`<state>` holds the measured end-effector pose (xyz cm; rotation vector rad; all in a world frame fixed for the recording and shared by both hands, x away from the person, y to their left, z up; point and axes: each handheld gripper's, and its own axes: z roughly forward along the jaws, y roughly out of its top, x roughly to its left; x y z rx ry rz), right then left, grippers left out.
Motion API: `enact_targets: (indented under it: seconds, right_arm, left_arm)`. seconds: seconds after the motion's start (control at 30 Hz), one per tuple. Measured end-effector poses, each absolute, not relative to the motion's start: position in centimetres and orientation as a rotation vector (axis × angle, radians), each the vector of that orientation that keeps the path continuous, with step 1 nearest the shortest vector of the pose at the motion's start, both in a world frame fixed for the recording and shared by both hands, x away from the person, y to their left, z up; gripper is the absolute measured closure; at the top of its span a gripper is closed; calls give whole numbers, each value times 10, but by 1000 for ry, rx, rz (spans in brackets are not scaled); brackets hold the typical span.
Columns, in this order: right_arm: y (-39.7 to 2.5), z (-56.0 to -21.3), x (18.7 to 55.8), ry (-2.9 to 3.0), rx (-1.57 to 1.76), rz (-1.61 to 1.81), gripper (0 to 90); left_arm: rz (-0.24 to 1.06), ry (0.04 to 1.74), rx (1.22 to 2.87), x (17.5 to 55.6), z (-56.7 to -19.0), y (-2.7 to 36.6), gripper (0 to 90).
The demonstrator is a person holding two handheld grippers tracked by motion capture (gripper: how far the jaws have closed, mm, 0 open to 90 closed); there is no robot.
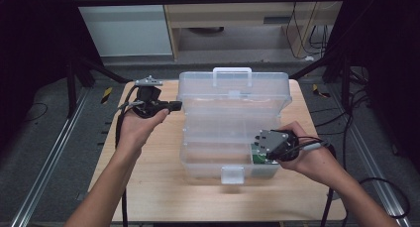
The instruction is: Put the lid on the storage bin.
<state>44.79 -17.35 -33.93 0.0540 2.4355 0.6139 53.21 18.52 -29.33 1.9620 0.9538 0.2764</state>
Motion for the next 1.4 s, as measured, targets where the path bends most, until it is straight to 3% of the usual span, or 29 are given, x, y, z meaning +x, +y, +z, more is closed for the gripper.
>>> enact_targets:
  seconds: [0.47, 0.93, 1.1, 1.4]
  right_arm:
    - [-173, -344, 442, 2454, 70, 614, 800]
    - [-181, -338, 430, 2441, 253, 775, 501]
    - [-187, -336, 427, 2394, 334, 822, 352]
    - [-198, -334, 421, 2377, 433, 891, 300]
  left_arm:
    - [269, 934, 1979, 519, -301, 187, 899]
    - [258, 908, 1987, 504, -312, 188, 899]
    - [251, 904, 1982, 502, -315, 189, 899]
    - [248, 894, 1990, 497, -320, 189, 899]
